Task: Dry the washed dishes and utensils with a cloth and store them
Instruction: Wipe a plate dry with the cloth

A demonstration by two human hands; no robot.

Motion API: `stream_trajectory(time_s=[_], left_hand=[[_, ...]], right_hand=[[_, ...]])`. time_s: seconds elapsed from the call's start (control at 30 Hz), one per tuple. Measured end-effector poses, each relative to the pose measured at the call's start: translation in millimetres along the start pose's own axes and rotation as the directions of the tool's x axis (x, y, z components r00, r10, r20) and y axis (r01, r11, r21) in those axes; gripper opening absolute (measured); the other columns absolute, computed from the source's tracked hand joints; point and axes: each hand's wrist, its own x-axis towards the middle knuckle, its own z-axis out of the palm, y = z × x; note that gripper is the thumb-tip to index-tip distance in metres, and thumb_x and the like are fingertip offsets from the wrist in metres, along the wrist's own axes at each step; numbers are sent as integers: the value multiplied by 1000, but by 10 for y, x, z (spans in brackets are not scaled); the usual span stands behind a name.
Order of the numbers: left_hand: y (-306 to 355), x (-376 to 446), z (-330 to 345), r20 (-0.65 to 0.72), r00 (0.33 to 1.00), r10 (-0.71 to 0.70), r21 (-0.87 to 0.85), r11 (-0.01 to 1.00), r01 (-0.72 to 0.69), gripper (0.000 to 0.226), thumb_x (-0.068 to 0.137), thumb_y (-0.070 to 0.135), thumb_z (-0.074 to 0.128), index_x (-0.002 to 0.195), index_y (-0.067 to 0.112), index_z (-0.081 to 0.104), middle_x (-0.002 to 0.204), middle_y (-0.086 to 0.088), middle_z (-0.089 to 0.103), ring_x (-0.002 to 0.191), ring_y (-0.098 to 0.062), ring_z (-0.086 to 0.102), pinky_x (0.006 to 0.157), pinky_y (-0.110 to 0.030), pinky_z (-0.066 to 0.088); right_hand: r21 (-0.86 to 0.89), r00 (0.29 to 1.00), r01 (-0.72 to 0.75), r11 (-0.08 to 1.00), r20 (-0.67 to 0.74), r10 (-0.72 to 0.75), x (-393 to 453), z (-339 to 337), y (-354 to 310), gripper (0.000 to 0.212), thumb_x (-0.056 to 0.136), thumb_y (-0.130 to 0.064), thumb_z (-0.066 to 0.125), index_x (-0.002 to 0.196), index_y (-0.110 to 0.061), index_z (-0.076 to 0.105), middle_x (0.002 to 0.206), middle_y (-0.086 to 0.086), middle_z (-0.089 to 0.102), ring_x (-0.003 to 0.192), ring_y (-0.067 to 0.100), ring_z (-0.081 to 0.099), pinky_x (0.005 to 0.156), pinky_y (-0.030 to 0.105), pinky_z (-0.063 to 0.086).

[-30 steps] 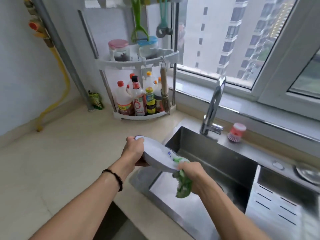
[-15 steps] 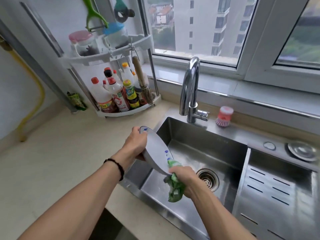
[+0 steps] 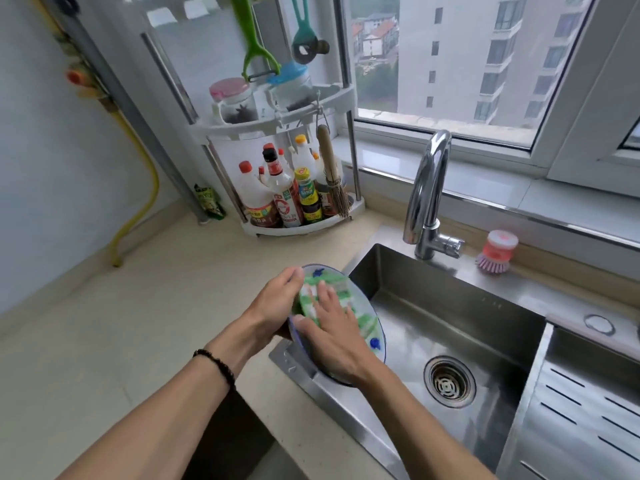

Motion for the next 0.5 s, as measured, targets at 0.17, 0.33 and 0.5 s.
stream_trajectory(time_s=[0.17,0.33,0.5], left_hand=[[11,-138,-147,73,997,10,12,1000,-11,35,108,44,32,121,28,61,108,-9,75,84,-26,71,56,-32,56],[87,-136,-161,66,998,0,-54,999,4,37,108,44,33,122,24,61,110,-10,75,99,-34,72,82,-58,56],[104,-91,-179,133,990,-42,-100,993,55,36,107,44,33,124,29,61,118,-11,72,116,-43,63,100,-68,44]], right_hand=[[-165,999,3,986,32,2,64,-98,70,56,108,-47,18,150,-38,-18,157,-10,-32,150,12,-26,123,43,-13],[-112,988,145,983,67,-138,-9,-33,-249,59,109,-37,17,152,-26,-22,156,-8,-32,146,8,-29,123,38,-13],[-269,994,-9,963,-107,-21,148,-187,-120,61,108,-41,15,153,-23,-22,157,-1,-35,147,15,-31,123,38,-15]])
